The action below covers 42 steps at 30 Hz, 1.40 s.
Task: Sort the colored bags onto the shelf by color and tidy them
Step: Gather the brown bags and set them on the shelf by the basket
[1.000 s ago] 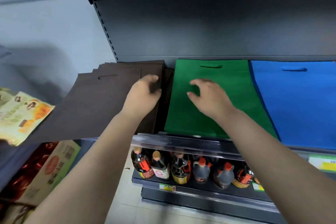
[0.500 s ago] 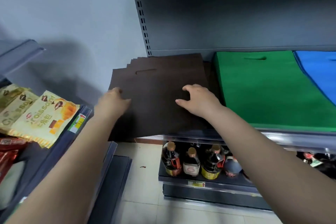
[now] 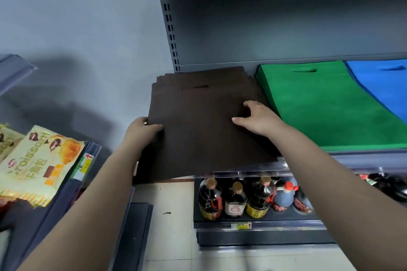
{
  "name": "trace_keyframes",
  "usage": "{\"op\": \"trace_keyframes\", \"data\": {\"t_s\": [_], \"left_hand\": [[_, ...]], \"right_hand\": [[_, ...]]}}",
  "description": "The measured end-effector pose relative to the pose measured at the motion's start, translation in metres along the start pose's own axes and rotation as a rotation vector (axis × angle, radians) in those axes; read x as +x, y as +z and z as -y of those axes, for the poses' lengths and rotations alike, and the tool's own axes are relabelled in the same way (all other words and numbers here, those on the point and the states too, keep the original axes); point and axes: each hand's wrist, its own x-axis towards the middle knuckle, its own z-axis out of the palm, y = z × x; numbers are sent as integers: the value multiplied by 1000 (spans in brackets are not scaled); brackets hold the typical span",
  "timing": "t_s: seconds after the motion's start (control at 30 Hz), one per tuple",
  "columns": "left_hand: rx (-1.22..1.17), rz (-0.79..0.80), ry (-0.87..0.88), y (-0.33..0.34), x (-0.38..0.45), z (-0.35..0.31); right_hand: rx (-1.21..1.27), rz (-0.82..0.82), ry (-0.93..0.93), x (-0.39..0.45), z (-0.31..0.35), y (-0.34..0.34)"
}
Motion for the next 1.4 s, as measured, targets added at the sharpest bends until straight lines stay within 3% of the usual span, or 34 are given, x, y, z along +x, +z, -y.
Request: {"op": "trace_keyframes", "data": {"t_s": [0.33, 0.53, 0.67, 0.8, 0.97, 1.2, 1.4], "left_hand": [[-60, 103, 50, 19, 4, -11], [-108, -1, 72, 16, 4, -15], [-231, 142, -39, 3, -2, -13], [-258, 211, -43, 11, -11, -17], [-276, 249, -70, 20, -13, -16], [-364, 215, 139, 10, -23, -8], [-437, 205, 129, 4, -31, 5]], "right_hand": [[213, -19, -24, -3, -3, -13], [222, -25, -83, -11, -4, -9], [100, -3, -122, -16, -6, -5], [15, 5, -89, -20, -11, -6], [120, -20, -82, -25, -14, -14], [349, -46, -14, -33, -18, -18], [520, -50, 175, -34, -22, -32]]}}
